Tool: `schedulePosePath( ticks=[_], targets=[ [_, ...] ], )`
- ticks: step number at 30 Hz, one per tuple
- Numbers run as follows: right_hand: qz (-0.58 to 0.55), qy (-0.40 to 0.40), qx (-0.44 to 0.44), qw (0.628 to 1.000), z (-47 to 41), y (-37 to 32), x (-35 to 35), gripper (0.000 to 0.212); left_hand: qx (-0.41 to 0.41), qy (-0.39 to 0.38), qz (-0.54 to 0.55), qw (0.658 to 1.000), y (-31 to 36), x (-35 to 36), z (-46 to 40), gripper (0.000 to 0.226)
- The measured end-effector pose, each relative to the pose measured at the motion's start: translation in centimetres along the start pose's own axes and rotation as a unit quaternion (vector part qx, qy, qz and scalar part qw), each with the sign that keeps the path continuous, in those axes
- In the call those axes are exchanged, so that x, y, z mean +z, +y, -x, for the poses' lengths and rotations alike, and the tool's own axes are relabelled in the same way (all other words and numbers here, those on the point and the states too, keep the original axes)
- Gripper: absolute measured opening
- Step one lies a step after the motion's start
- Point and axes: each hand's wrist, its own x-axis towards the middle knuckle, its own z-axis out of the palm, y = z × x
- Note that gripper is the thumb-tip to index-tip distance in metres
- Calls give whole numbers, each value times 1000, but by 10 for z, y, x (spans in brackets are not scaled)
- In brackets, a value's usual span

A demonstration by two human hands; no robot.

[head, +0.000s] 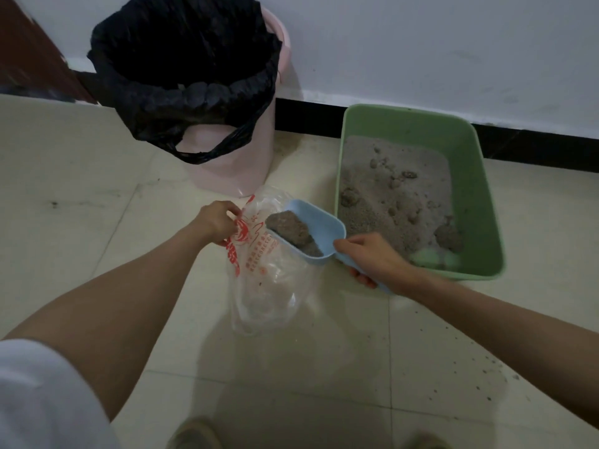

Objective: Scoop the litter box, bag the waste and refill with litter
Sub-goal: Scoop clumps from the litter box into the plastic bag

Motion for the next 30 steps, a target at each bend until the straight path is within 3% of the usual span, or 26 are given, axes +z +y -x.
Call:
schedulePosePath(
  ticks=[6,10,13,16,25,30],
  targets=[
    [177,-51,1,983,-9,-6,37,46,36,22,-22,999,-9,-1,4,27],
    [316,-50,-30,947,-10,-28,35,41,58,21,-55,997,-11,3,4,26],
    [432,-25,-64,899,-6,-48,27,37,60,22,-74,995,-12,2,3,28],
    [493,-14,-89,866,-3,-59,14,36,77,28,-106,991,-10,2,1,30],
    [327,-7,-72,942,-13,-61,-50,36,149,57,-113,981,13,12,-7,29],
    [136,8,-27,990,-18,-37,-105,30,274,97,-194,937,36,26,-2,33]
  ],
)
